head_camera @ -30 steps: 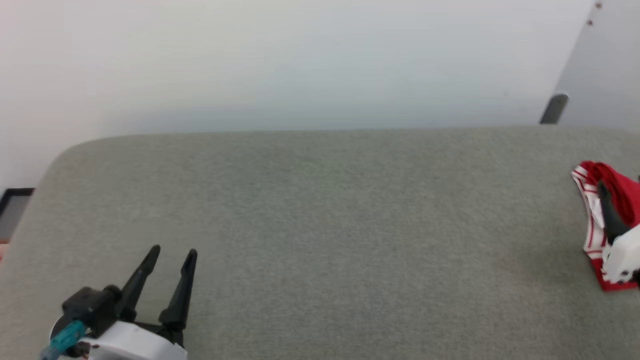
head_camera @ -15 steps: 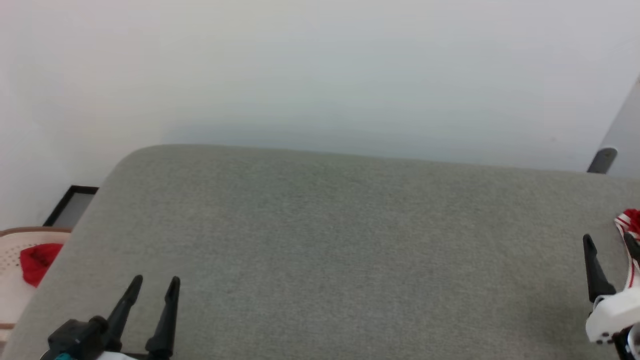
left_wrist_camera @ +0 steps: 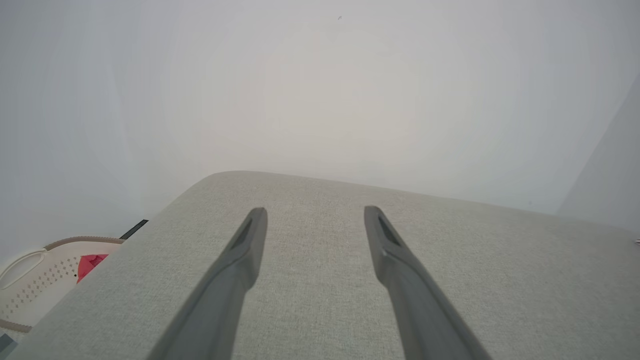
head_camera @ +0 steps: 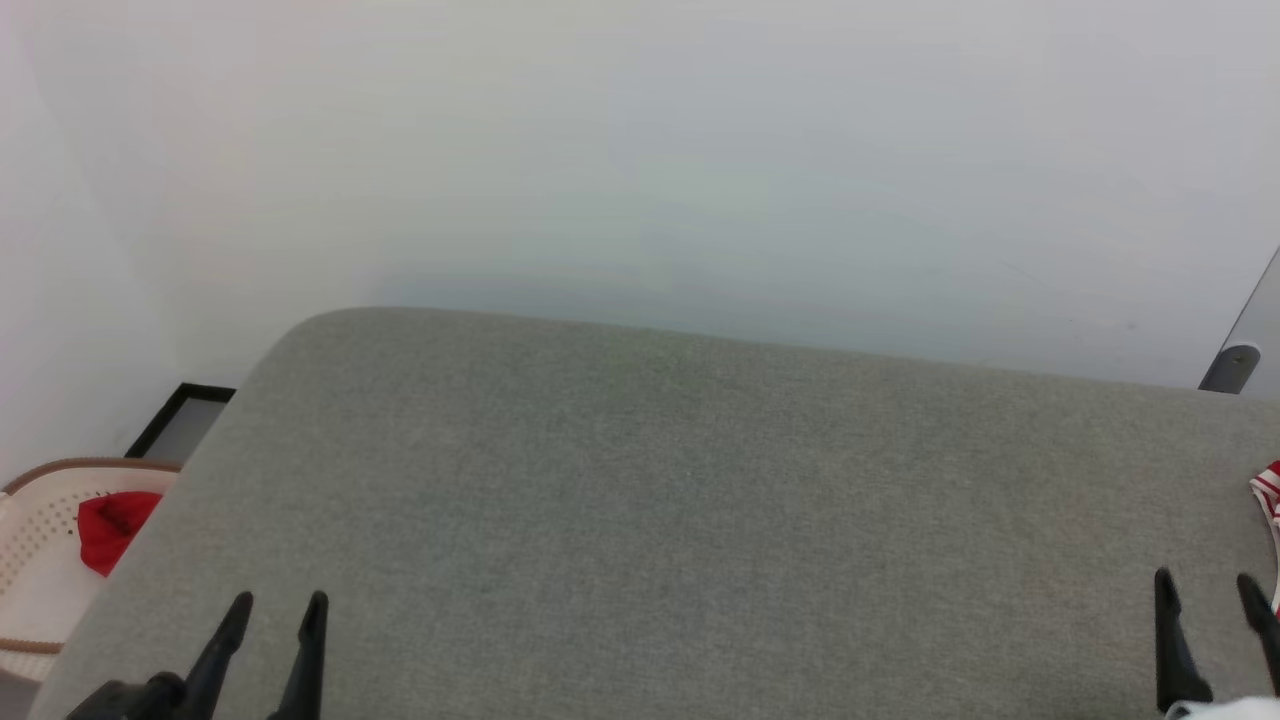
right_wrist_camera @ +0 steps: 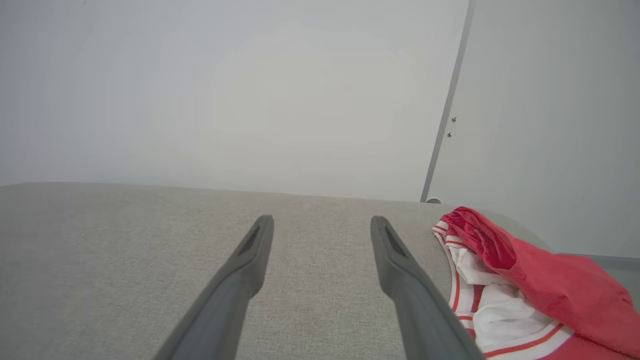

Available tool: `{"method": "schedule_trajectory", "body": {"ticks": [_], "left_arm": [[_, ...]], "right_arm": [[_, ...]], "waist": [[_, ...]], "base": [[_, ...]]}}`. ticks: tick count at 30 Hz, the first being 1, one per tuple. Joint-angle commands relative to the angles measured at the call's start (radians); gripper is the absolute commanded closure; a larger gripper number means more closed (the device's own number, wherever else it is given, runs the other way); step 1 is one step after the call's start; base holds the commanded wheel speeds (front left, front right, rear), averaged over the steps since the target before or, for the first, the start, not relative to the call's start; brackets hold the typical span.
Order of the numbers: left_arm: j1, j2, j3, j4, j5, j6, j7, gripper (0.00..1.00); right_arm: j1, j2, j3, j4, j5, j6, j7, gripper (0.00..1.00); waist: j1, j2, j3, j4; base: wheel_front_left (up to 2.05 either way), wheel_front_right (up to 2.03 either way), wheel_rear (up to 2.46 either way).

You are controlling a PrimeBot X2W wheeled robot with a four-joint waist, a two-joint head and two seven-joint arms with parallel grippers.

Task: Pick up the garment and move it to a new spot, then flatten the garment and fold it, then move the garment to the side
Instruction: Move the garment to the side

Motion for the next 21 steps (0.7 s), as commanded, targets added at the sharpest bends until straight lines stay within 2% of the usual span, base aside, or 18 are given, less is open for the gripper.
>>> {"method": "schedule_trajectory", "body": {"ticks": [1,9,21], "left_arm": [[0.012,-0.002,0.006,-0.003,-0.001,-0.003,0.0,0.0],[0.033,-0.006,0.021,-0.001,0.008,-0.003,0.0,0.0],[0.025,0.008,-0.011,0.002,0.009,-0.003,0.0,0.0]], "right_arm": [[0.021,0.009,-0.005,-0.01,-0.012,-0.001,-0.004,0.0],[0.085,0.061,-0.016,-0.083,-0.034,-0.001,-0.004,0.0],[0.104,0.073,0.005,-0.107,-0.036,-0.001,-0.004,0.0]], "waist": [[0.0,0.0,-0.001,-0.001],[0.0,0.0,-0.002,-0.01],[0.0,0.0,-0.001,-0.023]], "base": [[0.0,0.0,0.0],[0.0,0.0,0.0],[0.0,0.0,0.0]]}}
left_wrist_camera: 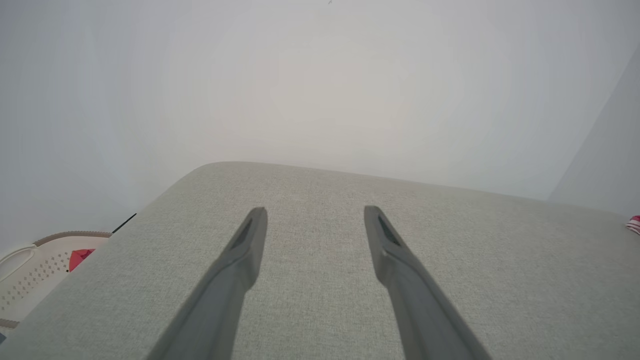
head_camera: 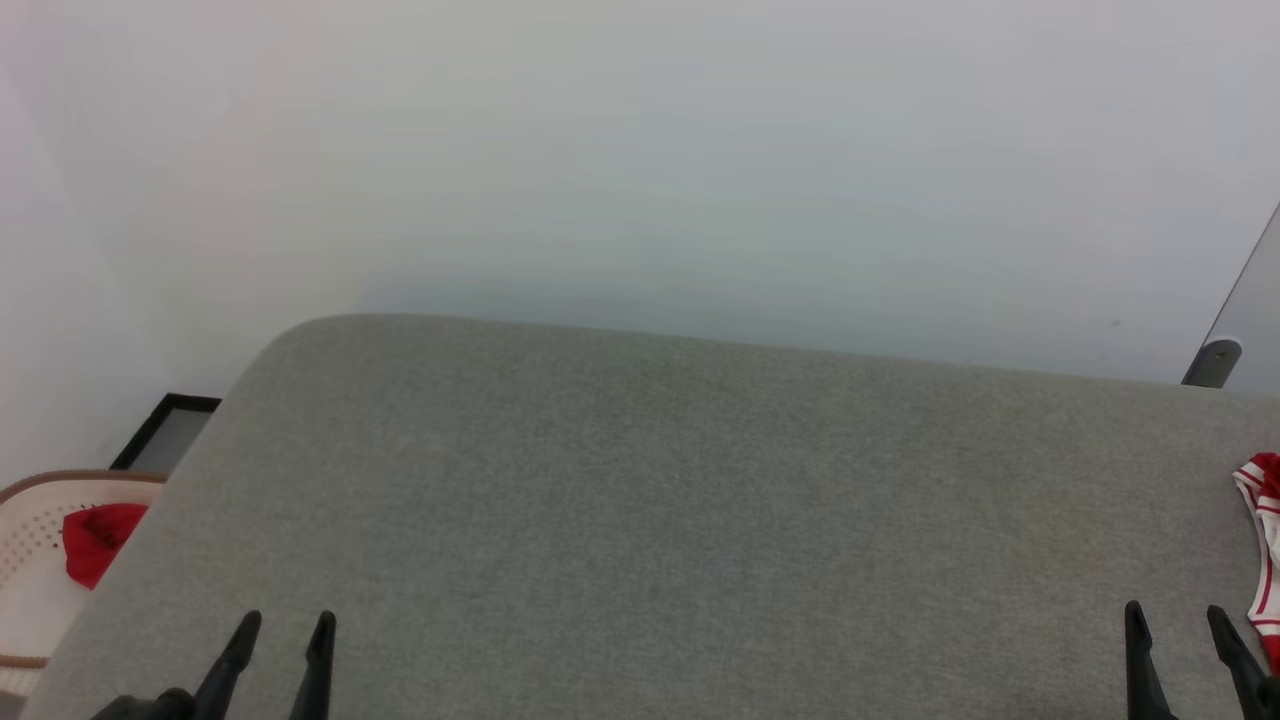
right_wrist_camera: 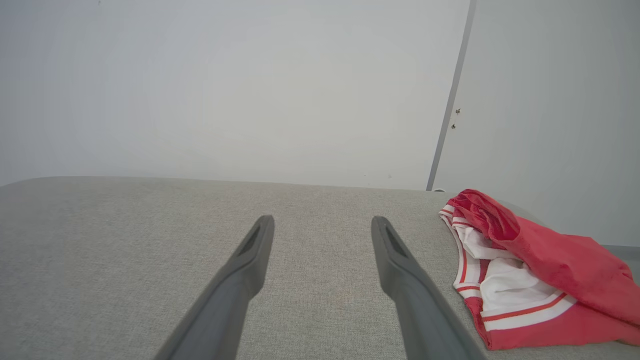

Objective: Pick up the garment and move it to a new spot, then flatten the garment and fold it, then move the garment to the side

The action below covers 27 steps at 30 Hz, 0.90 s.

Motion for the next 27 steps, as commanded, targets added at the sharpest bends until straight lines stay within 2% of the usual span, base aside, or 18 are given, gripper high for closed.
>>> {"method": "schedule_trajectory", "body": {"ticks": [1,27], "left_arm": [[-0.002,0.004,-0.001,0.001,0.006,-0.003,0.0,0.0],[-0.043,0.038,-0.069,0.032,-0.016,-0.003,0.0,0.0]], "right_arm": [[0.004,0.002,0.004,-0.003,0.001,-0.001,-0.004,0.0],[0.04,0.017,0.042,-0.028,0.012,-0.001,-0.004,0.0]], "waist": [[0.0,0.0,0.0,-0.002],[0.0,0.0,0.006,-0.032]], "base": [[0.0,0.0,0.0],[0.0,0.0,0.0]]}}
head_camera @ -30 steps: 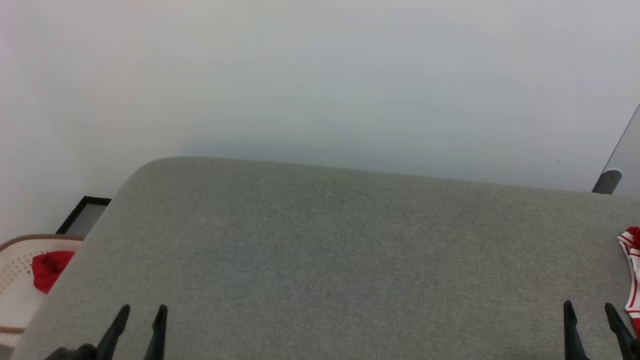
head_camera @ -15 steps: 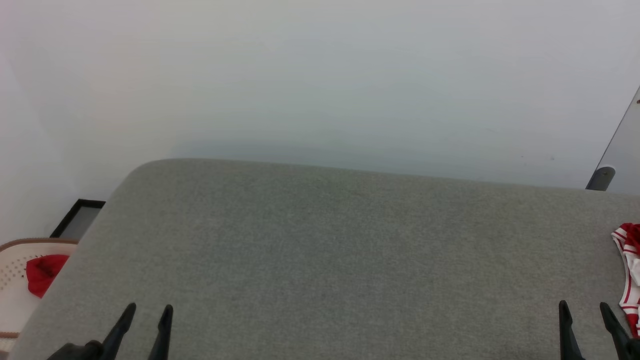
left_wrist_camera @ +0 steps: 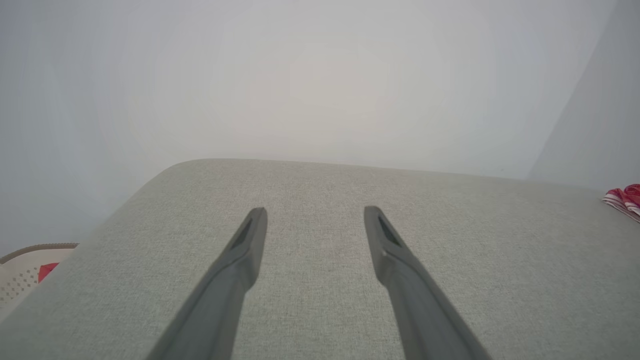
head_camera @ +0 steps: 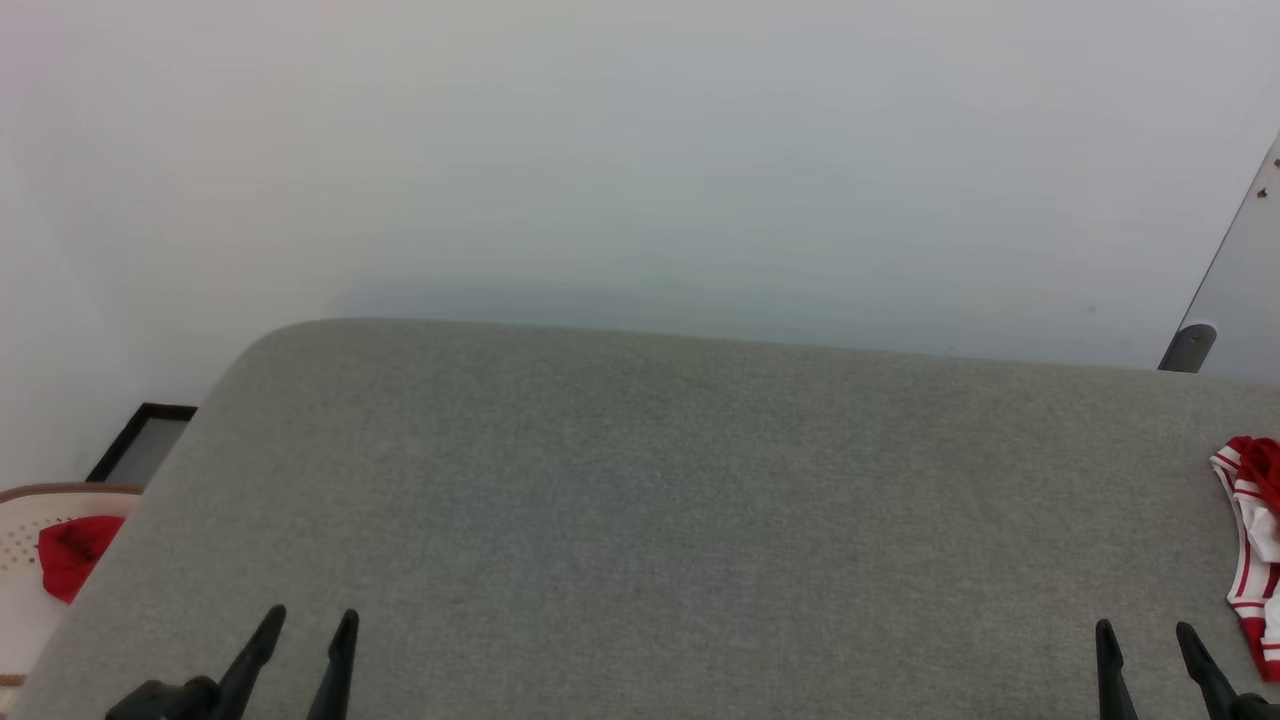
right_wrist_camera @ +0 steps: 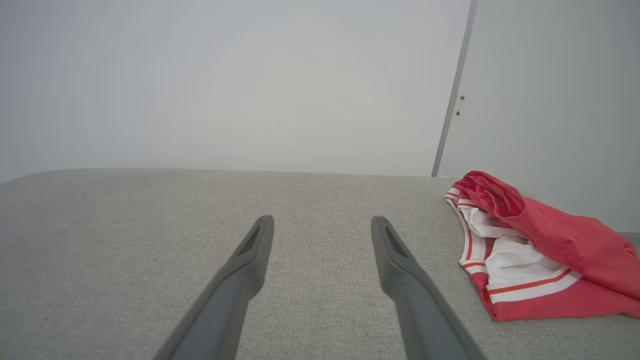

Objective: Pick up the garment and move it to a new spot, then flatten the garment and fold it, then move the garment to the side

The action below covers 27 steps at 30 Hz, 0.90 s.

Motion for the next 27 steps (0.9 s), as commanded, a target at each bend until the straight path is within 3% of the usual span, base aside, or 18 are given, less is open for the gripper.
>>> {"method": "schedule_trajectory", "body": {"ticks": [1,4,5,12,27], "left_arm": [[-0.011,0.004,-0.003,0.006,-0.009,-0.003,0.0,0.0],[-0.016,0.01,-0.018,0.016,-0.028,-0.003,0.0,0.0],[-0.004,0.007,-0.021,0.02,-0.026,0.0,0.0,1.0],[0.04,-0.046,-0.043,0.07,-0.029,0.001,0.001,1.0],[-0.014,-0.107,0.013,0.069,-0.246,0.0,0.074,1.0]], "right_arm": [[0.003,0.0,0.005,-0.002,0.007,-0.001,-0.004,0.0],[0.0,-0.001,0.006,-0.002,0.01,-0.001,-0.004,0.0],[0.001,0.001,0.004,0.003,0.0,0.0,0.0,1.0],[0.027,0.017,0.004,0.063,0.002,0.0,0.008,1.0],[-0.029,0.022,0.007,0.057,0.298,0.0,0.083,1.0]], "waist": [[0.0,0.0,0.001,-0.002],[0.0,0.0,0.002,-0.004],[0.0,0.0,0.002,-0.004],[0.0,0.0,0.002,-0.004],[0.0,0.0,0.019,-0.016]], "base": [[0.0,0.0,0.0],[0.0,0.0,0.0],[0.0,0.0,0.0],[0.0,0.0,0.0],[0.0,0.0,0.0]]}}
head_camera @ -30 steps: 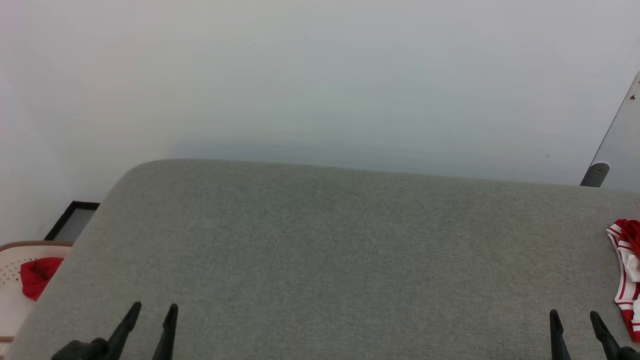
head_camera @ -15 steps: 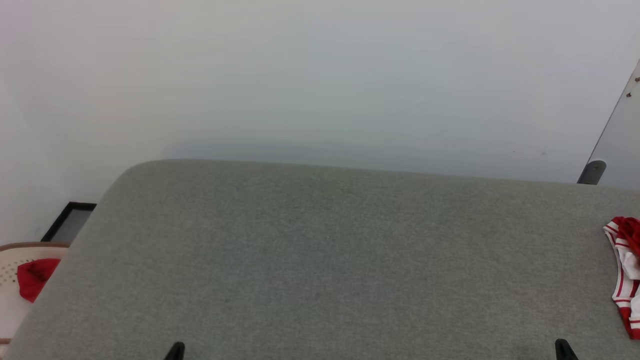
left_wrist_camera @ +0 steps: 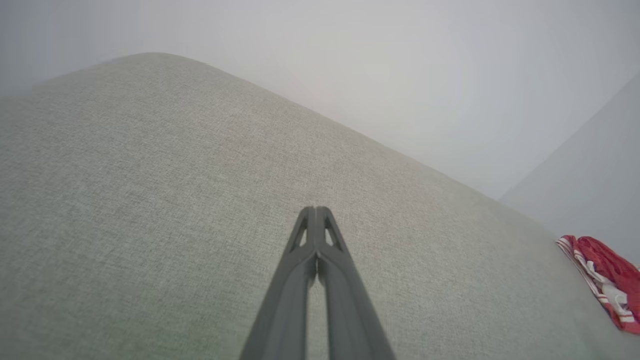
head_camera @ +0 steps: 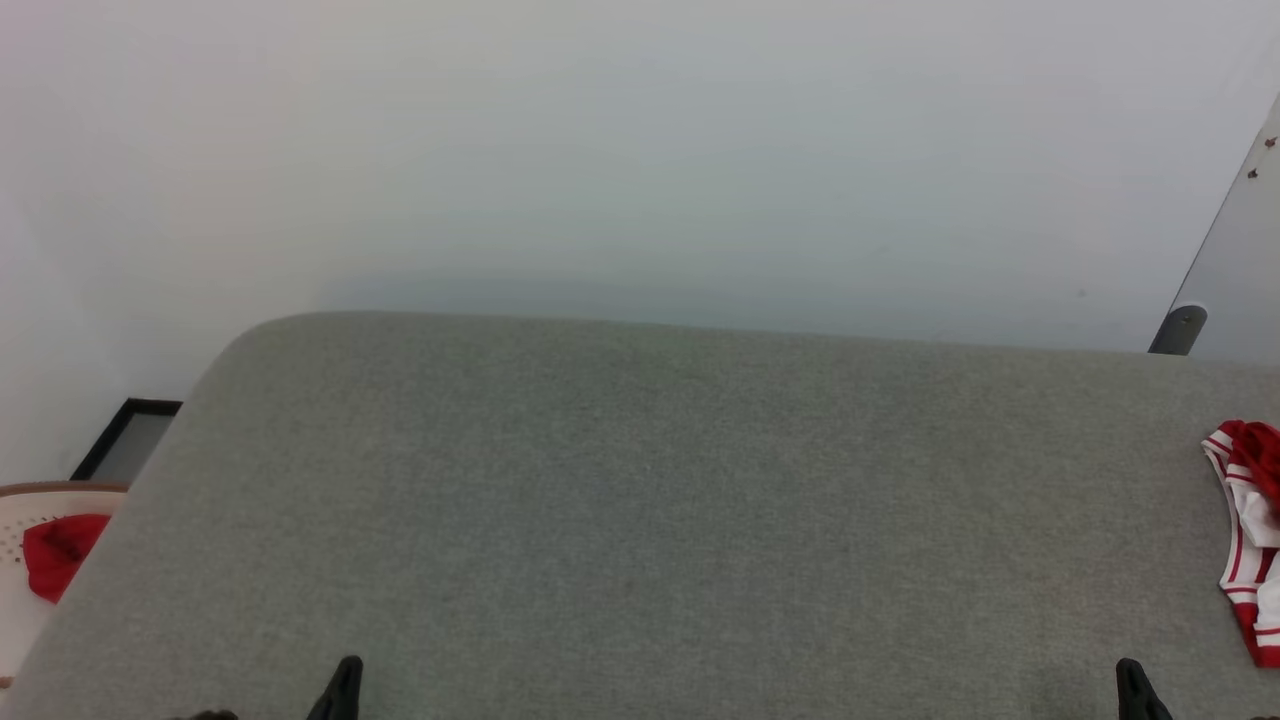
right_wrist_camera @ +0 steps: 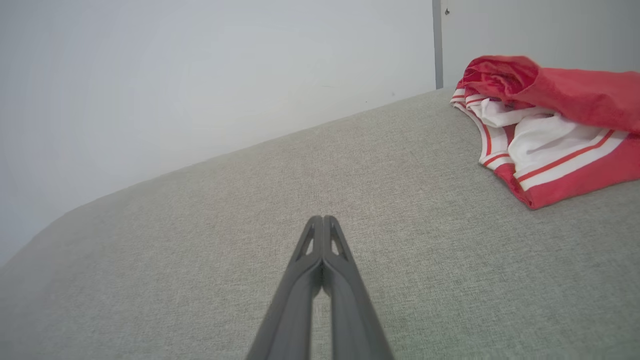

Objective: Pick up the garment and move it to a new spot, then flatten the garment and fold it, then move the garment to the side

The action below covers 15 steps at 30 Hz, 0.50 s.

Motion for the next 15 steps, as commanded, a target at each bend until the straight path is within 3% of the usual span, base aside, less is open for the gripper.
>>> {"method": "schedule_trajectory", "body": {"ticks": [1,15], "left_arm": [[-0.031,0.004,0.013,-0.015,-0.025,-0.001,0.007,1.0],[-0.071,-0.044,0.057,-0.02,-0.192,-0.001,0.064,1.0]], "right_arm": [[-0.031,-0.003,0.0,-0.018,0.035,0.0,0.005,1.0],[-0.072,0.001,0.005,-0.025,0.266,0.0,0.061,1.0]], "waist": [[0.0,0.0,0.001,-0.001],[0.0,0.0,0.017,-0.012]], "base": [[0.0,0.0,0.0],[0.0,0.0,0.0]]}}
